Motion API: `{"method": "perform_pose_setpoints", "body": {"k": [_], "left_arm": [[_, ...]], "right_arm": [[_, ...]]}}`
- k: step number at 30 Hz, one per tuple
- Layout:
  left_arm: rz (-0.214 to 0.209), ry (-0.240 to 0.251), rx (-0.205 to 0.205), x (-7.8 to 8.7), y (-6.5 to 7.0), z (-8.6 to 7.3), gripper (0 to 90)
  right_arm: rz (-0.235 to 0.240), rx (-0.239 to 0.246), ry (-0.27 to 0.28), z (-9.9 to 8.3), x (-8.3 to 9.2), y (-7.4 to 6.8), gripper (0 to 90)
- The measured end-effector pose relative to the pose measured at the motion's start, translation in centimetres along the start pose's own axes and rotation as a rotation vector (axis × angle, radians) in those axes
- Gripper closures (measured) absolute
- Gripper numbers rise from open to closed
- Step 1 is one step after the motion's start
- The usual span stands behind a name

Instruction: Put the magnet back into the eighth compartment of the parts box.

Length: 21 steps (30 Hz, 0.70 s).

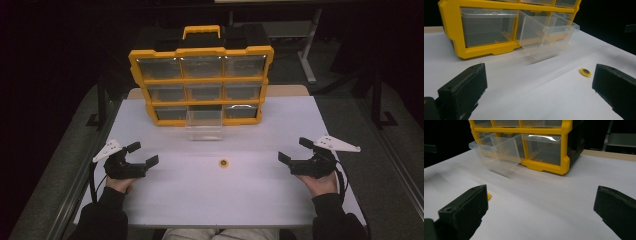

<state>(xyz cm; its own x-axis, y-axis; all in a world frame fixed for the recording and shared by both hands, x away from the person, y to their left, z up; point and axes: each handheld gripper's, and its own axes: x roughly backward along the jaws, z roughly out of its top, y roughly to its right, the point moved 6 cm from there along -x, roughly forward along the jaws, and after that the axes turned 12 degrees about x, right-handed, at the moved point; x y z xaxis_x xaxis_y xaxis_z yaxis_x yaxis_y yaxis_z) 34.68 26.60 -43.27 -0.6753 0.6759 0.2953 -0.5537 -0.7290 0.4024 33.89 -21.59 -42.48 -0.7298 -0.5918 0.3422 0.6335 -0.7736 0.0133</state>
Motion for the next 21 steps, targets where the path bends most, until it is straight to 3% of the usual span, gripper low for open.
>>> {"method": "perform_pose_setpoints", "body": {"k": [3, 10, 21], "left_arm": [[-0.019, 0.016, 0.009, 0.11, 0.15, 0.19, 0.0], [0.004, 0.008, 0.03, 0.07, -0.32, 0.16, 0.0], [0.017, -0.016, 0.026, -0.24, -0.4, -0.16, 0.0]], "right_arm": [[0.003, 0.004, 0.001, 0.01, -0.06, -0.06, 0.0], [0.01, 0.002, 0.004, 0.11, -0.04, -0.2, 0.0], [0.031, 0.005, -0.006, 0.58, -0.49, -0.68, 0.0]]}}
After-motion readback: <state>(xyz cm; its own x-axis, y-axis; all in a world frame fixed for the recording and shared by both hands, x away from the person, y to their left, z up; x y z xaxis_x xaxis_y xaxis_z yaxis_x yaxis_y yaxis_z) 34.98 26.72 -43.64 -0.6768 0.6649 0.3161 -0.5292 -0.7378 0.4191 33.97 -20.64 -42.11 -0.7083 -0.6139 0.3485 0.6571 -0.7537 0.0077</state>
